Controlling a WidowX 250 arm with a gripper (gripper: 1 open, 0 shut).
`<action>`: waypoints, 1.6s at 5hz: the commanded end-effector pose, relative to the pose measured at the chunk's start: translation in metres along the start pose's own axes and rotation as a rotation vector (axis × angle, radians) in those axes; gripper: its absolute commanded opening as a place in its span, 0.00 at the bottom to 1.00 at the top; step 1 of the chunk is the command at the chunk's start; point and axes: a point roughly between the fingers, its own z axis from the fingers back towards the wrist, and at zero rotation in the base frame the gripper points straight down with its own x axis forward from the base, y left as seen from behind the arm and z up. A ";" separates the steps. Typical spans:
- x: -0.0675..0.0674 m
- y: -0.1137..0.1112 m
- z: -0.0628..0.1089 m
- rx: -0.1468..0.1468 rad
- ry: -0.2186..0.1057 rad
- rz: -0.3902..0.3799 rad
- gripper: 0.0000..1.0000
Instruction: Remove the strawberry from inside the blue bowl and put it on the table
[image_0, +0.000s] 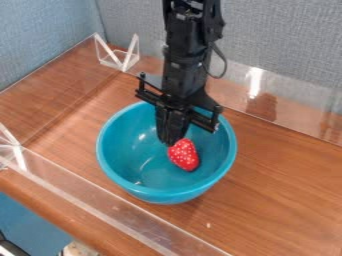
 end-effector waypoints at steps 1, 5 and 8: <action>0.006 0.007 0.021 -0.001 -0.090 0.021 0.00; 0.012 0.008 0.015 0.001 -0.121 0.016 0.00; 0.014 -0.002 0.008 -0.002 -0.137 -0.013 0.00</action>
